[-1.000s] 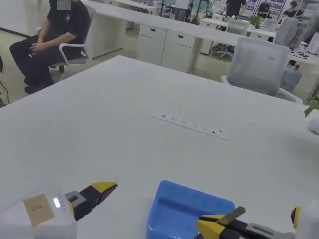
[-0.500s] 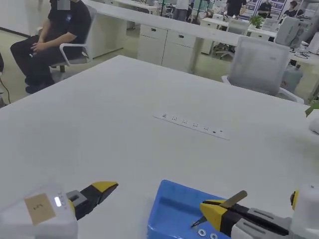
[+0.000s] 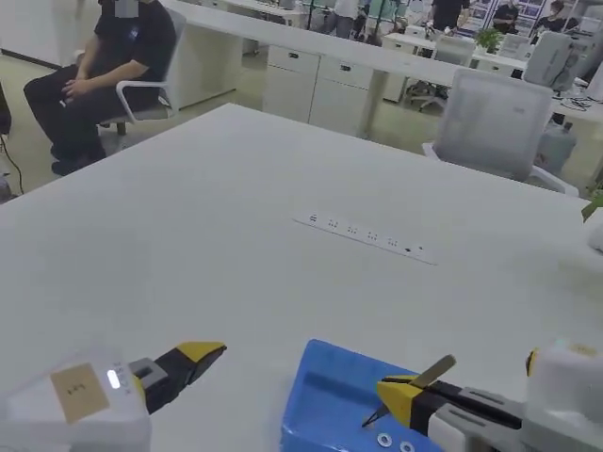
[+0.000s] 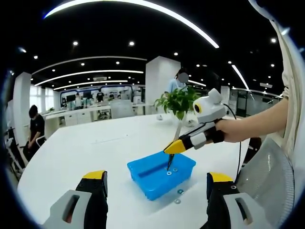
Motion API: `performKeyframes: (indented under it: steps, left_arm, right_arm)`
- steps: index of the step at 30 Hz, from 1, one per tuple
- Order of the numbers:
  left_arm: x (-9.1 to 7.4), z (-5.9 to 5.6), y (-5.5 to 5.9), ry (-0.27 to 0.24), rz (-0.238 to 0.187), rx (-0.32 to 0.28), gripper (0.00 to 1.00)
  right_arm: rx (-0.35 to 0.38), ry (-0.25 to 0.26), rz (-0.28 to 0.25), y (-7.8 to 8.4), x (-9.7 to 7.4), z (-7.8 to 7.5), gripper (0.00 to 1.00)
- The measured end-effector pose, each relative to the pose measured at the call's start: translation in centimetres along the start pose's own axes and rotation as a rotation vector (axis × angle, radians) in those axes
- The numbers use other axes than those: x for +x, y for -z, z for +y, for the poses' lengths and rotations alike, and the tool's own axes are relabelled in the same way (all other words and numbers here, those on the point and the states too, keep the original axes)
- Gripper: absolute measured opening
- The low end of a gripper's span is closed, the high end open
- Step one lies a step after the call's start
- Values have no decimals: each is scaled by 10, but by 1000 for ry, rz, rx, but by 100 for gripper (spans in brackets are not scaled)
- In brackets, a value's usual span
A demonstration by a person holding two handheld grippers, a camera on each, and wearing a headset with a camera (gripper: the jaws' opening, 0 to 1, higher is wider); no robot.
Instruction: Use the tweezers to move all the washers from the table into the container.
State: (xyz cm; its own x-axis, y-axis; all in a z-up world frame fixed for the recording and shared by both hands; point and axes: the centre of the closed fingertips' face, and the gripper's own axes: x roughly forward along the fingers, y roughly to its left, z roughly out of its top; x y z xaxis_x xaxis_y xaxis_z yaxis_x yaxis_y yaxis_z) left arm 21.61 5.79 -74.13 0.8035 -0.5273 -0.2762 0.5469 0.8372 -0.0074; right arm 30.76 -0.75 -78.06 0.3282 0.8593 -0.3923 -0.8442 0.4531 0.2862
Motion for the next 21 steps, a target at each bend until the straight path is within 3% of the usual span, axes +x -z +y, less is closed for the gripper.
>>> performKeyframes:
  steps: [21]
  left_arm:
    - [0,-1,1,4,2,-3,87]
  right_arm:
    - [24,34,56,16,16,-19,3]
